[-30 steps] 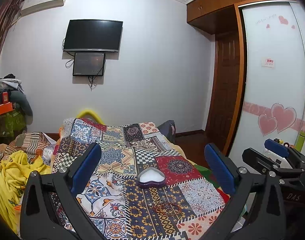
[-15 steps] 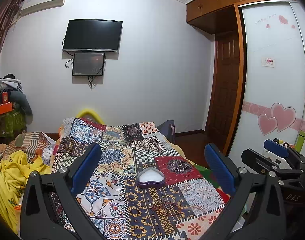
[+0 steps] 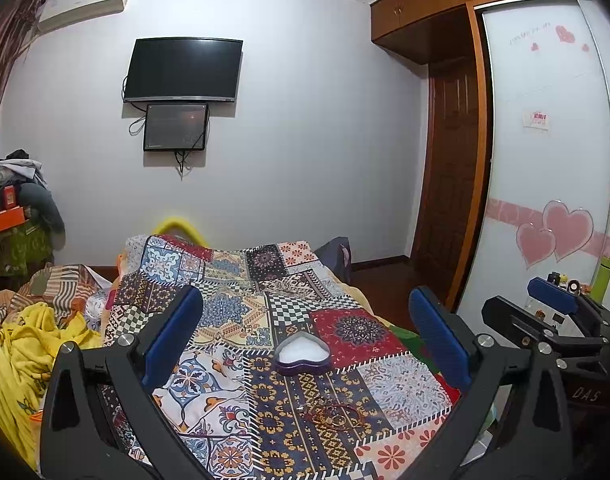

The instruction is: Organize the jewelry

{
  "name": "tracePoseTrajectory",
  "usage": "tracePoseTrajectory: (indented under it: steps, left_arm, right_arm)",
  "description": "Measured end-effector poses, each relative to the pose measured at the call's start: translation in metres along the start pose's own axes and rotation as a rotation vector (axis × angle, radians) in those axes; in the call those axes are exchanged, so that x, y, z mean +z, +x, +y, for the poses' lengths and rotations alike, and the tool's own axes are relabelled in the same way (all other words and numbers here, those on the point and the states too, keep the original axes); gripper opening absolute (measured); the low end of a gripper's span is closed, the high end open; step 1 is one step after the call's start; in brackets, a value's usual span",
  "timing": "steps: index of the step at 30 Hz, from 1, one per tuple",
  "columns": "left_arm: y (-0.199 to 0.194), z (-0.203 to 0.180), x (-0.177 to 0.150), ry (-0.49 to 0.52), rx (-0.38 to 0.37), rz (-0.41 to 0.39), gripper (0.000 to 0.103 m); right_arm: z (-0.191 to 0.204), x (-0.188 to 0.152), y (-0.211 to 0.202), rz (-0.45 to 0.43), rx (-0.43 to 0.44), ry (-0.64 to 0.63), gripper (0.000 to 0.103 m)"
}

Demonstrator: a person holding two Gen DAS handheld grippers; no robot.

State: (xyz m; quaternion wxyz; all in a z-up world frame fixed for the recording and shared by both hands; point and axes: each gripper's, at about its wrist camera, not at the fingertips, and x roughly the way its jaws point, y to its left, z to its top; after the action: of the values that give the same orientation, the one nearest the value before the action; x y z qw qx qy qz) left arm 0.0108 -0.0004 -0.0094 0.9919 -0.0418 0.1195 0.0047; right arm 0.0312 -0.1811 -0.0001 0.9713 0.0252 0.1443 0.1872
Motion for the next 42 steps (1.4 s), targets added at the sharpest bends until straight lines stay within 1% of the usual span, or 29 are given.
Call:
tracePoseTrajectory:
  steps: [9, 14, 16, 18, 20, 21, 24, 26, 27, 29, 30, 33, 35, 37, 38, 42]
  left_arm:
    - [0.026, 0.010, -0.012, -0.016, 0.007, 0.046, 0.103]
    - [0.052, 0.015, -0.024, -0.016, 0.003, 0.109, 0.103]
    - [0.066, 0.019, -0.032, -0.018, 0.006, 0.149, 0.103]
    - [0.082, 0.025, -0.042, -0.021, 0.013, 0.199, 0.100]
    - [0.099, 0.030, -0.053, -0.027, 0.015, 0.261, 0.090]
    - [0.110, 0.034, -0.060, -0.033, 0.016, 0.303, 0.088]
    - [0.132, 0.042, -0.080, -0.047, 0.027, 0.390, 0.082]
    - [0.146, 0.047, -0.095, -0.054, 0.023, 0.448, 0.075]
    - [0.152, 0.049, -0.103, -0.057, 0.019, 0.476, 0.073]
    - [0.162, 0.053, -0.117, -0.064, 0.007, 0.525, 0.064]
    - [0.166, 0.055, -0.123, -0.069, 0.000, 0.547, 0.062]
    - [0.178, 0.059, -0.140, -0.093, -0.030, 0.616, 0.055]
    - [0.183, 0.060, -0.146, -0.106, -0.053, 0.649, 0.045]
    - [0.187, 0.059, -0.150, -0.109, -0.076, 0.671, 0.041]
    - [0.189, 0.059, -0.151, -0.107, -0.086, 0.675, 0.040]
    - [0.196, 0.055, -0.153, -0.110, -0.139, 0.689, 0.038]
  right_arm:
    - [-0.009, -0.007, 0.021, 0.049, -0.019, 0.013, 0.101]
    - [-0.019, -0.020, 0.042, 0.112, -0.044, 0.033, 0.101]
    - [-0.025, -0.026, 0.053, 0.142, -0.058, 0.039, 0.101]
    - [-0.031, -0.033, 0.064, 0.177, -0.075, 0.044, 0.101]
    - [-0.038, -0.042, 0.079, 0.225, -0.085, 0.052, 0.101]
    - [-0.041, -0.046, 0.084, 0.248, -0.087, 0.057, 0.101]
    - [-0.049, -0.060, 0.102, 0.316, -0.092, 0.067, 0.101]
    - [-0.052, -0.070, 0.113, 0.356, -0.098, 0.062, 0.101]
    - [-0.053, -0.073, 0.118, 0.373, -0.098, 0.056, 0.101]
    - [-0.053, -0.081, 0.126, 0.407, -0.097, 0.040, 0.101]
    - [-0.052, -0.086, 0.131, 0.422, -0.089, 0.026, 0.101]
    - [-0.048, -0.095, 0.142, 0.460, -0.060, -0.004, 0.094]
    - [-0.044, -0.102, 0.151, 0.496, -0.036, -0.017, 0.086]
    - [-0.042, -0.109, 0.162, 0.529, -0.014, -0.024, 0.069]
    - [-0.042, -0.111, 0.166, 0.540, -0.005, -0.023, 0.064]
    - [-0.036, -0.117, 0.178, 0.564, 0.040, -0.023, 0.055]
